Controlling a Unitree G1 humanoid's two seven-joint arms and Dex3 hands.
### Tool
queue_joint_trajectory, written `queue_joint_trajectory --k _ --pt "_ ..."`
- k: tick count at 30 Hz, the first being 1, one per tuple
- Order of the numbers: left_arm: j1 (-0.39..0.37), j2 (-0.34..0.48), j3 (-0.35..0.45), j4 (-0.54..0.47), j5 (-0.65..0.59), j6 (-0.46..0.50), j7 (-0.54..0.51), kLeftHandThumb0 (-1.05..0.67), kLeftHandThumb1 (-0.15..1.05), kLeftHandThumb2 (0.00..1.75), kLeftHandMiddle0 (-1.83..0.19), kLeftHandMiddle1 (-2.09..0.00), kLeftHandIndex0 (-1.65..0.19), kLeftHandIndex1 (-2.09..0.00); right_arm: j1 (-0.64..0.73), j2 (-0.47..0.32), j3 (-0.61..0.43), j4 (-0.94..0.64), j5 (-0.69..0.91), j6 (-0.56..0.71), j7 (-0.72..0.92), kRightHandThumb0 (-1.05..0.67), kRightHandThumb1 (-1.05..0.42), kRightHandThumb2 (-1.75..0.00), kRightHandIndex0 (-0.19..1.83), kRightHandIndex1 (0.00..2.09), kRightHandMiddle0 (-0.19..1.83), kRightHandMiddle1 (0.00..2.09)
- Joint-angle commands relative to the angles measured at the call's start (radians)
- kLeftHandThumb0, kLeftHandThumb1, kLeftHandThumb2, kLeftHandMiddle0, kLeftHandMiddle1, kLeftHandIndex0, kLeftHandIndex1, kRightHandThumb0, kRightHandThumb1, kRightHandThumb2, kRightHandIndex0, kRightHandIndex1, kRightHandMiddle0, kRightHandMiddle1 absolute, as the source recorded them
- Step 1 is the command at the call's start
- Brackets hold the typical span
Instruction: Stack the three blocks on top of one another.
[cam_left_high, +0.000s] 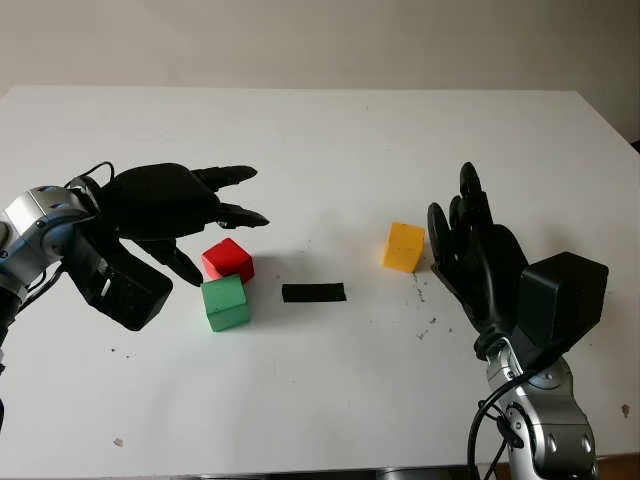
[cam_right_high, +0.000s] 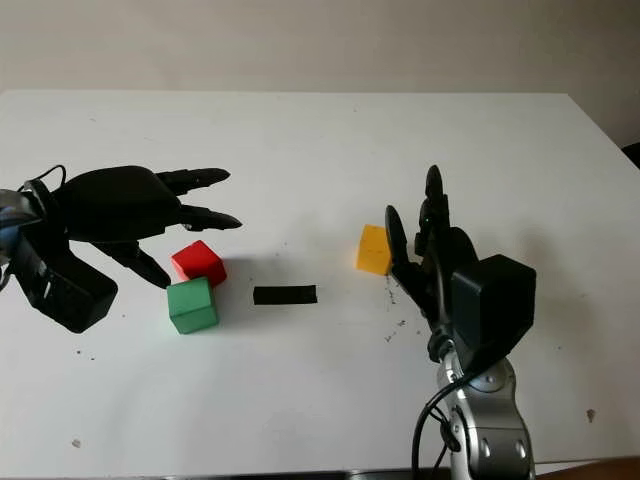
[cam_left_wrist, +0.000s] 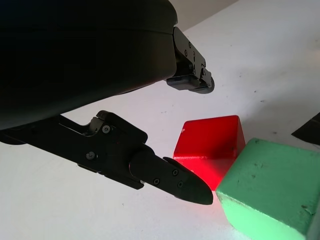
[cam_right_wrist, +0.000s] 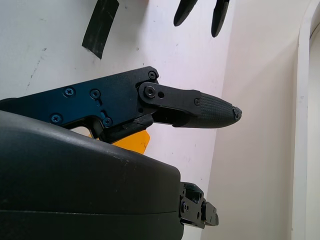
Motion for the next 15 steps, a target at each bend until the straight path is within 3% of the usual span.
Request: queue_joint_trajectory --k 1,15 --pt "0.011 0.000 -0.007 -0.005 0.007 0.001 0.017 -0.62 0.90 0.06 0.10 -0.06 -0.32 -0.06 0.004 -0.005 -0.004 -0.017 0.004 -0.010 0.002 -0.69 -1.05 -0.54 -0.19 0.00 -0.18 0.05" --pt "0.004 -0.021 -0.034 0.042 0.035 -0.046 0.117 -0.59 0.91 0.06 0.04 -0.07 -0.42 -0.10 0.008 -0.002 -0.004 -0.028 0.005 0.005 -0.001 -0.71 -1.05 -0.54 -0.19 0.00 -0.18 0.05"
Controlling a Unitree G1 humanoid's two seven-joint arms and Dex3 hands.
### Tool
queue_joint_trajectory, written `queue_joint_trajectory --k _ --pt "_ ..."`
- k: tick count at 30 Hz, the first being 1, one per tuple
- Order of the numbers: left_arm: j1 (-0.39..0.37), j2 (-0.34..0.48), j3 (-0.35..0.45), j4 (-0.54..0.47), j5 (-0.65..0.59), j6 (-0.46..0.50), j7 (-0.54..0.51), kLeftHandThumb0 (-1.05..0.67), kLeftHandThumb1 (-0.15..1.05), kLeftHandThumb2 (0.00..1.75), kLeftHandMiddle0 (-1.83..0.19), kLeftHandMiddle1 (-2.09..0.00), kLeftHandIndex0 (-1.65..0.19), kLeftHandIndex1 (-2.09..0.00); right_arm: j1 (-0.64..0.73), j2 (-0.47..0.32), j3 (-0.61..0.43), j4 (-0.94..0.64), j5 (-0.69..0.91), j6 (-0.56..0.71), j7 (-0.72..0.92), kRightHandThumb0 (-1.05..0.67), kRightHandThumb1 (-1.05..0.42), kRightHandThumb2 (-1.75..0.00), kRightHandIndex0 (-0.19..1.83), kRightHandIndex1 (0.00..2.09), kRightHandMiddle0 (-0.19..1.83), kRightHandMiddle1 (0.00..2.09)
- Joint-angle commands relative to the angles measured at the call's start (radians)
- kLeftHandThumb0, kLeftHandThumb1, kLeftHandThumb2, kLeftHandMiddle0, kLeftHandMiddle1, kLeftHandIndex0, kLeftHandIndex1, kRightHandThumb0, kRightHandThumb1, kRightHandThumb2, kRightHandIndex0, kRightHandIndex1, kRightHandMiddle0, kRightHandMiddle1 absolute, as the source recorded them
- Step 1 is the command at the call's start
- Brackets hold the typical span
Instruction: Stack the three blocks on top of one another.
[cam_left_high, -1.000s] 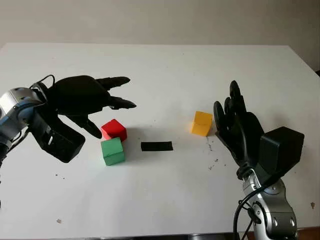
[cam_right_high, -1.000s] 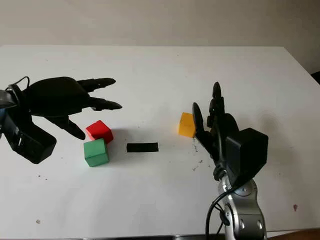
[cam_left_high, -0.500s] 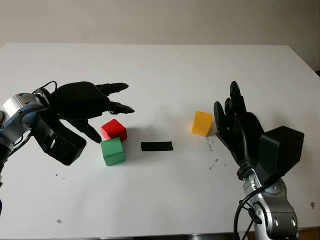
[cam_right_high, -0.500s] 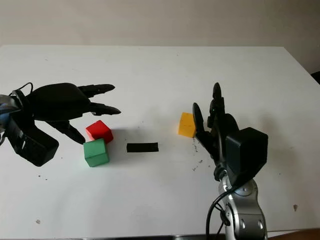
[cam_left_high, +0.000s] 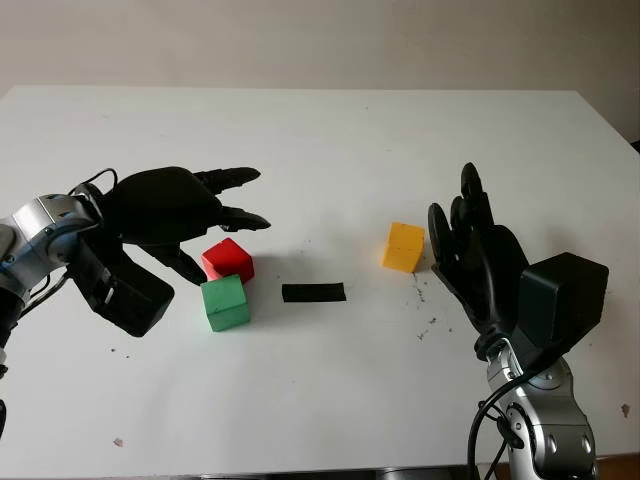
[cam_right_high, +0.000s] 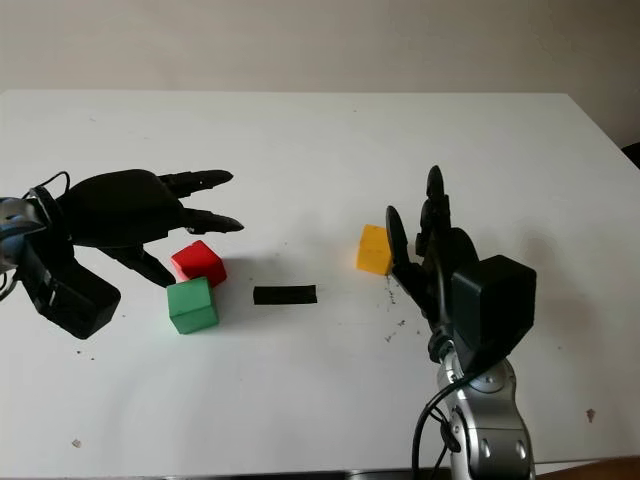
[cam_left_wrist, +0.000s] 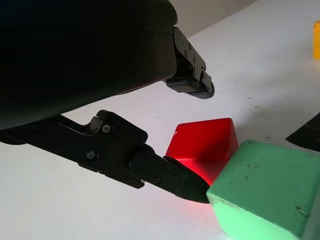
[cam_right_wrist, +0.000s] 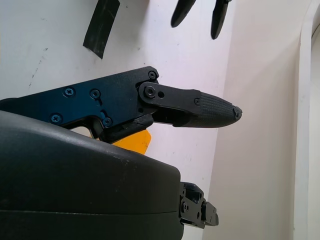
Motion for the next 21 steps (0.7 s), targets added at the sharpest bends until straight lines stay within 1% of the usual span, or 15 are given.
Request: queue_joint_trajectory --k 1,5,10,12,13,14,16,17,18,19,21 --pt "0.005 -0.004 -0.014 -0.007 0.008 0.004 0.000 -0.59 0.91 0.06 0.04 -0.07 -0.43 -0.11 0.006 -0.003 -0.006 -0.023 0.008 -0.003 0.002 -0.71 -1.05 -0.53 -0.19 0.00 -0.18 0.05" --pt "0.004 -0.005 -0.026 -0.014 0.023 0.007 -0.003 -0.59 0.93 0.06 0.04 -0.06 -0.45 -0.12 0.009 -0.004 -0.006 -0.024 0.005 -0.007 -0.001 -0.71 -1.05 -0.53 -0.19 0.00 -0.17 0.06" --pt "0.009 -0.009 -0.035 0.001 0.036 -0.001 0.025 -0.59 0.92 0.05 0.02 -0.06 -0.49 -0.16 0.009 -0.013 -0.004 -0.024 -0.002 -0.006 0.006 -0.71 -1.05 -0.55 -0.19 0.00 -0.18 0.05" --pt "0.008 -0.010 -0.041 0.011 0.046 -0.007 0.042 -0.59 0.91 0.05 0.00 -0.07 -0.52 -0.18 0.009 -0.010 -0.006 -0.027 0.001 0.000 0.006 -0.71 -1.05 -0.54 -0.19 0.00 -0.18 0.05" --pt "0.006 -0.009 -0.046 0.016 0.057 -0.010 0.053 -0.59 0.91 0.05 -0.01 -0.06 -0.51 -0.24 0.009 -0.011 -0.006 -0.030 0.000 0.007 0.006 -0.72 -1.05 -0.54 -0.19 0.00 -0.18 0.05" --pt "0.003 -0.008 -0.051 0.022 0.070 -0.014 0.068 -0.59 0.92 0.05 -0.02 -0.06 -0.40 -0.51 0.010 -0.013 -0.006 -0.032 0.001 0.011 0.008 -0.72 -1.05 -0.54 -0.19 0.00 -0.18 0.05" --pt "-0.001 -0.004 -0.060 0.023 0.096 -0.011 0.085 -0.57 0.94 0.06 -0.03 -0.06 -0.29 -0.87 0.010 -0.014 -0.006 -0.031 0.001 0.009 0.011 -0.71 -1.05 -0.55 -0.19 0.00 -0.18 0.05" --pt "-0.002 0.000 -0.065 0.020 0.114 -0.011 0.100 -0.52 0.96 0.06 -0.03 -0.06 -0.26 -1.09 0.009 -0.013 -0.007 -0.032 0.002 0.010 0.011 -0.70 -1.05 -0.55 -0.19 0.00 -0.18 0.05" --pt "-0.004 0.002 -0.069 0.018 0.130 -0.009 0.115 -0.49 0.98 0.06 -0.04 -0.06 -0.26 -1.21 0.009 -0.012 -0.008 -0.031 0.002 0.010 0.011 -0.70 -1.05 -0.55 -0.19 0.00 -0.18 0.05" --pt "-0.005 0.005 -0.073 0.013 0.148 -0.005 0.129 -0.45 0.98 0.06 -0.06 -0.06 -0.27 -1.28 0.007 -0.013 -0.007 -0.030 0.000 0.012 0.010 -0.70 -1.05 -0.55 -0.19 0.00 -0.18 0.05" --pt "-0.009 0.012 -0.082 -0.002 0.192 0.007 0.160 -0.41 1.00 0.06 -0.07 -0.06 -0.26 -1.39 0.008 -0.012 -0.008 -0.029 0.000 0.012 0.010 -0.71 -1.05 -0.56 -0.19 0.00 -0.18 0.05"
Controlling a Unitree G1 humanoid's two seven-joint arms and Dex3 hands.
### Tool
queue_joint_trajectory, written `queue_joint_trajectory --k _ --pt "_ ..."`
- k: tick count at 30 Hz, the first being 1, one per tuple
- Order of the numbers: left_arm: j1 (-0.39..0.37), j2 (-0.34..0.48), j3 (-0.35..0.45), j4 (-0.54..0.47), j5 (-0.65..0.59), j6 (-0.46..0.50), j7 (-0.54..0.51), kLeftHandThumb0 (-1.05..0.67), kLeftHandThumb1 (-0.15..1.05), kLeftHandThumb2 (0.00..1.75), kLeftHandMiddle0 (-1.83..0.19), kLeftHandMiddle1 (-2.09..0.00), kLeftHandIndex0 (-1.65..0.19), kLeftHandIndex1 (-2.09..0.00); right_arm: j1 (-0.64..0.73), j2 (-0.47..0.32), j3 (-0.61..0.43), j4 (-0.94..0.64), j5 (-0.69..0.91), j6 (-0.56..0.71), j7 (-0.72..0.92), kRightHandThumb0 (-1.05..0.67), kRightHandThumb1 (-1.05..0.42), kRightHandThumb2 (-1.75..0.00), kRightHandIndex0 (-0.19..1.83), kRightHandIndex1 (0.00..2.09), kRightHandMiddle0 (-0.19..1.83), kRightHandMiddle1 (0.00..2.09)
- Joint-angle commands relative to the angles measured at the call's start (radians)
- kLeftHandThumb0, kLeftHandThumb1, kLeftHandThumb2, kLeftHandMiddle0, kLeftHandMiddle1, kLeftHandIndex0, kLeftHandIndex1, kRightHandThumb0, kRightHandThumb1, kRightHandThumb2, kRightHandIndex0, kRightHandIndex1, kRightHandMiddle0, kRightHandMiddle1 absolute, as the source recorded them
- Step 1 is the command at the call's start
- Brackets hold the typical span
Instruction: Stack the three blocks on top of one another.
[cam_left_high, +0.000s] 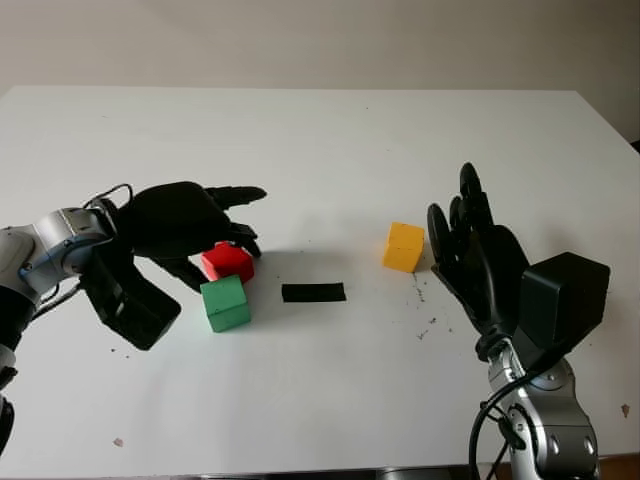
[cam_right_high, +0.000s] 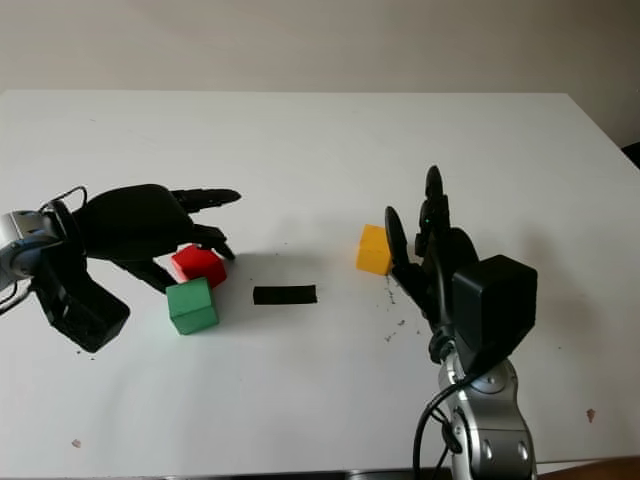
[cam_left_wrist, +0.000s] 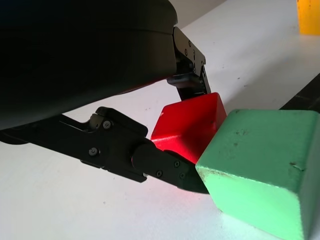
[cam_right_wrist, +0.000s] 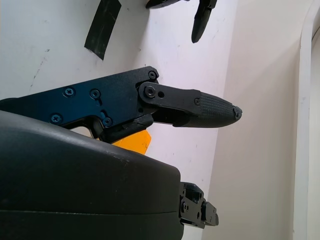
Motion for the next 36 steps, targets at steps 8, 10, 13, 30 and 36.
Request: queue_joint_trajectory --k 8,10,13,30,36 --pt "-0.023 0.032 -0.021 -0.029 0.113 0.017 0.165 -0.40 0.98 0.05 -0.16 -0.06 -0.28 -1.34 0.005 -0.002 -0.009 -0.007 0.003 -0.027 -0.004 -0.70 -1.05 -0.53 -0.19 0.00 -0.17 0.06" --pt "-0.030 0.035 -0.016 -0.029 0.102 0.014 0.163 -0.39 0.98 0.05 -0.17 -0.06 -0.27 -1.36 0.007 -0.002 -0.007 -0.006 0.001 -0.033 -0.005 -0.71 -1.05 -0.52 -0.19 0.00 -0.17 0.06" --pt "-0.047 0.048 -0.010 -0.055 0.114 0.026 0.164 -0.38 0.99 0.06 -0.15 -0.05 -0.25 -1.34 0.007 -0.003 -0.007 -0.003 0.005 -0.039 0.000 -0.69 -1.05 -0.52 -0.19 0.00 -0.18 0.05" --pt "-0.333 -0.036 -0.014 0.050 0.001 -0.004 0.044 -0.41 0.97 0.05 -0.21 -0.06 -0.36 -1.25 -0.017 -0.003 0.005 0.006 -0.010 -0.015 -0.008 -0.73 -1.05 -0.53 -0.19 0.00 -0.17 0.05" --pt "-0.398 -0.120 -0.024 0.136 -0.117 -0.053 -0.066 -0.46 0.96 0.05 -0.25 -0.06 -0.44 -1.23 -0.012 -0.001 0.010 0.007 -0.016 -0.034 -0.015 -0.72 -1.05 -0.53 -0.19 0.00 -0.18 0.05"
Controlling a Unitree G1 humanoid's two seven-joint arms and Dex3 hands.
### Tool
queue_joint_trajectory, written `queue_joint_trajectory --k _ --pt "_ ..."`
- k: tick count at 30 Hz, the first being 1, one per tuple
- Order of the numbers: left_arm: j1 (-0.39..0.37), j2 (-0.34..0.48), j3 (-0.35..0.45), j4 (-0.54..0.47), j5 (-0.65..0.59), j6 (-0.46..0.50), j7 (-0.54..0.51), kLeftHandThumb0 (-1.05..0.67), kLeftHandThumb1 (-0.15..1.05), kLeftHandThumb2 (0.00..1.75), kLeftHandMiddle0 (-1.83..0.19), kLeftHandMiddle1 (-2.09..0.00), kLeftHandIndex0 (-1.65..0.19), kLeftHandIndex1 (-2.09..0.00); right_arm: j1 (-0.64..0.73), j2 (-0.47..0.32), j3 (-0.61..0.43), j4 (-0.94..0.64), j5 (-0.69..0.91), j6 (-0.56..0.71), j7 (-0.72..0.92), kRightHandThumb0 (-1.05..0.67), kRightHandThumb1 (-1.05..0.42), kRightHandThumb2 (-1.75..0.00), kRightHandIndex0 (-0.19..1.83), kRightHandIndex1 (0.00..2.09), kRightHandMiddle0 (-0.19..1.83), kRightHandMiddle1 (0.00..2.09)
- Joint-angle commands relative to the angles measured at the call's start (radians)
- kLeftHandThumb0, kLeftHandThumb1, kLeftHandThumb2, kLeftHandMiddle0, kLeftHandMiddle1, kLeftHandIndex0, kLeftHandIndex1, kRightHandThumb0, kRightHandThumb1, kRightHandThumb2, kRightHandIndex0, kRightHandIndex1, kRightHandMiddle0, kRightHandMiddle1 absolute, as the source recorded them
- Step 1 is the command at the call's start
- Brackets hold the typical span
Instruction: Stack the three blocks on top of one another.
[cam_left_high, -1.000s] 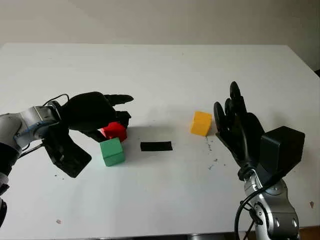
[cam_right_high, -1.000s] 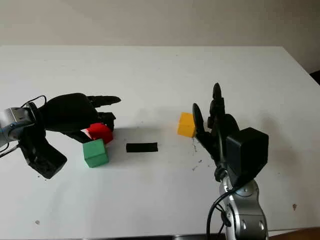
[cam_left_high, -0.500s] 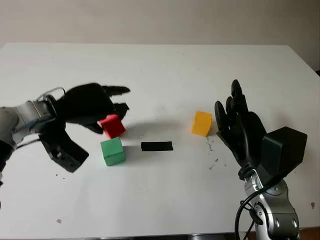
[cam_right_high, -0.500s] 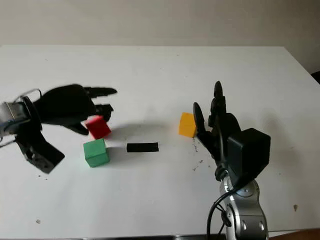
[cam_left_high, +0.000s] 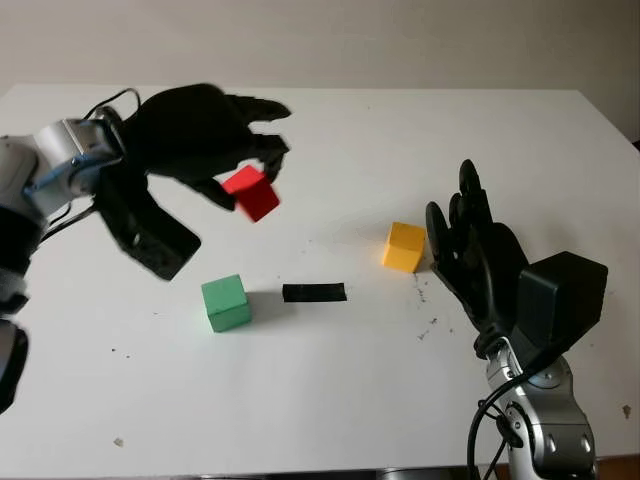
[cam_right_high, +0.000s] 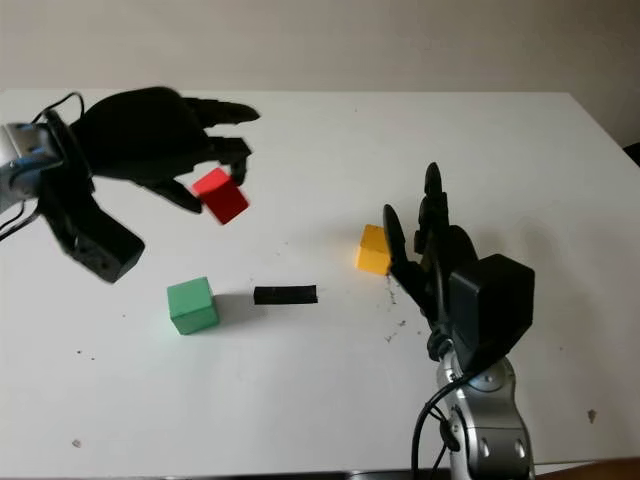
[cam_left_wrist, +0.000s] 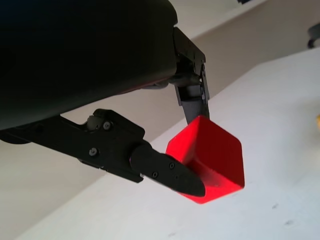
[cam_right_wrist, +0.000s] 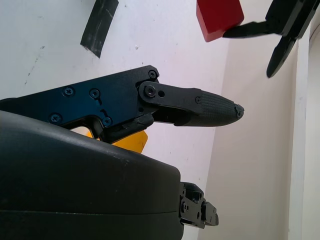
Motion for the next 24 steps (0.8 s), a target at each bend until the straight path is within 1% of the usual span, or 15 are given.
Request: queue_joint_trajectory --k 1,3,4,5,8,10,12,15,19,21,24 --pt "-0.037 -0.021 -0.003 0.015 -0.044 -0.008 -0.050 -0.46 0.96 0.05 -0.25 -0.06 -0.44 -1.22 0.000 -0.001 0.000 -0.002 -0.003 -0.021 -0.005 -0.71 -1.05 -0.53 -0.19 0.00 -0.18 0.05" --pt "-0.036 -0.037 0.005 0.025 -0.099 -0.017 -0.105 -0.44 0.95 0.05 -0.25 -0.06 -0.45 -1.23 0.005 0.003 -0.003 0.001 0.000 -0.035 -0.008 -0.69 -1.05 -0.53 -0.19 0.00 -0.18 0.05" --pt "-0.035 -0.045 0.010 0.029 -0.127 -0.021 -0.129 -0.43 0.95 0.05 -0.25 -0.05 -0.44 -1.26 0.006 0.004 -0.004 -0.001 0.001 -0.034 -0.009 -0.68 -1.05 -0.53 -0.19 0.00 -0.18 0.05" --pt "-0.033 -0.050 0.014 0.032 -0.148 -0.023 -0.148 -0.43 0.95 0.05 -0.25 -0.05 -0.42 -1.34 0.007 0.004 -0.004 -0.002 0.002 -0.032 -0.010 -0.68 -1.05 -0.53 -0.19 0.00 -0.18 0.05" --pt "-0.028 -0.066 0.017 0.037 -0.216 -0.030 -0.218 -0.47 0.96 0.06 -0.23 -0.05 -0.36 -1.48 0.010 0.006 -0.003 -0.008 0.006 -0.024 -0.010 -0.69 -1.05 -0.53 -0.19 0.00 -0.19 0.05" --pt "-0.018 -0.076 0.016 0.034 -0.247 -0.033 -0.249 -0.47 0.97 0.06 -0.22 -0.05 -0.35 -1.48 0.010 0.007 0.000 -0.009 0.004 -0.025 -0.011 -0.70 -1.05 -0.53 -0.19 0.00 -0.18 0.05" --pt "-0.005 -0.085 0.013 0.028 -0.273 -0.038 -0.276 -0.46 0.96 0.05 -0.22 -0.05 -0.39 -1.42 0.010 0.002 0.004 -0.015 -0.002 -0.011 -0.009 -0.71 -1.05 -0.53 -0.19 0.00 -0.19 0.05" --pt "0.008 -0.097 0.000 0.017 -0.273 -0.054 -0.294 -0.45 0.95 0.05 -0.22 -0.05 -0.40 -1.41 0.013 0.005 0.004 -0.030 0.002 0.014 -0.010 -0.70 -1.05 -0.53 -0.19 0.00 -0.19 0.05" --pt "0.037 -0.111 -0.017 -0.039 -0.235 -0.050 -0.304 -0.43 0.95 0.05 -0.21 -0.05 -0.35 -1.47 0.013 0.007 0.000 -0.032 0.007 0.015 -0.011 -0.71 -1.05 -0.52 -0.19 0.00 -0.19 0.03" --pt "0.055 -0.120 -0.020 -0.063 -0.220 -0.052 -0.292 -0.42 0.94 0.05 -0.22 -0.06 -0.38 -1.48 0.012 0.007 0.000 -0.032 0.006 0.012 -0.013 -0.70 -1.05 -0.52 -0.19 0.00 -0.19 0.04" --pt "0.076 -0.130 -0.028 -0.096 -0.179 -0.053 -0.269 -0.42 0.93 0.05 -0.23 -0.06 -0.41 -1.42 0.012 0.008 0.001 -0.029 0.005 0.002 -0.015 -0.70 -1.05 -0.52 -0.19 0.00 -0.19 0.04"
